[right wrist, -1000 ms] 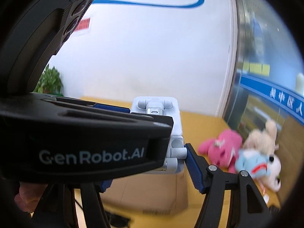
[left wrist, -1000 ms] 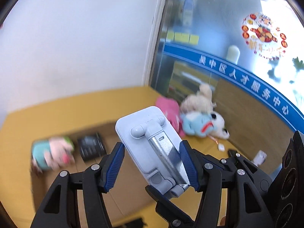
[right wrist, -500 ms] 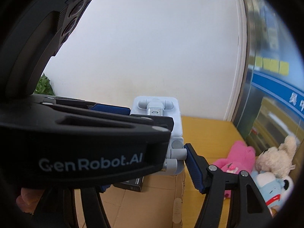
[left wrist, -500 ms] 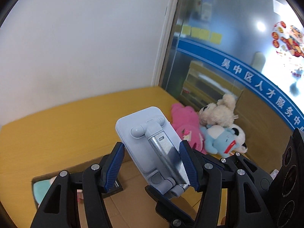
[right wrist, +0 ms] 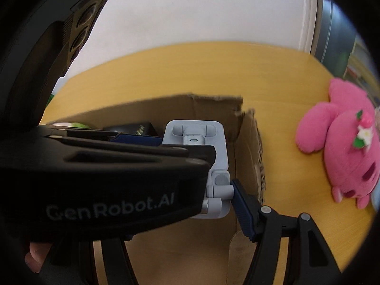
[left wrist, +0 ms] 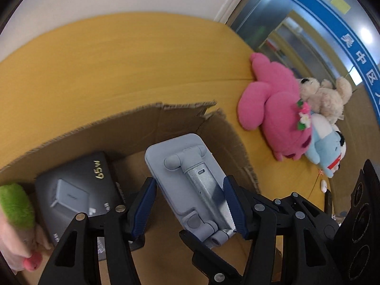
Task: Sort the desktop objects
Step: 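Lower the phone stand into the box and open the left tool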
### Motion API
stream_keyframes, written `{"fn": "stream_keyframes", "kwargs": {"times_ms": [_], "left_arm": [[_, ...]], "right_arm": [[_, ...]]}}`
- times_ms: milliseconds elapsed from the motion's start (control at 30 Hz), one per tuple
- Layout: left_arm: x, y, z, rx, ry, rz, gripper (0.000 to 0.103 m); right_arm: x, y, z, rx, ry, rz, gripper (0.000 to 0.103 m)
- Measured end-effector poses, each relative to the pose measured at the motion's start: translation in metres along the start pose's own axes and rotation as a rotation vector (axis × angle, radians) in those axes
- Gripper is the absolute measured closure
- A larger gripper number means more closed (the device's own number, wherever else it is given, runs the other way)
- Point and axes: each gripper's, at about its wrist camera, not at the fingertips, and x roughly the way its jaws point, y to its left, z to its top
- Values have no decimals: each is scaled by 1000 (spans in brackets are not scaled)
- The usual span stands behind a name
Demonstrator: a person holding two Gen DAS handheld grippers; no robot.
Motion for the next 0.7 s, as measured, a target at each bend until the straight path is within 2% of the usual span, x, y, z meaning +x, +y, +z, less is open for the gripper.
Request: {"fn": "stream_keyframes", "kwargs": {"times_ms": [67, 167, 333, 500, 700], "left_arm": [[12, 5, -1, -12, 25, 2, 47], [20, 12, -2, -54, 45, -26, 47], [24, 21, -3, -92, 71, -33, 46], [22, 27, -4, -100, 81, -3, 48], [-5, 18, -12, -77, 13, 2, 48]], "right_arm": [[10, -7, -2, 16, 37, 10, 38], [16, -8, -4, 6, 51, -7, 38], [22, -2, -7, -12, 77, -7, 37], [22, 3, -10, -12, 77, -33, 37], [6, 6, -18, -22, 64, -45, 36]]}}
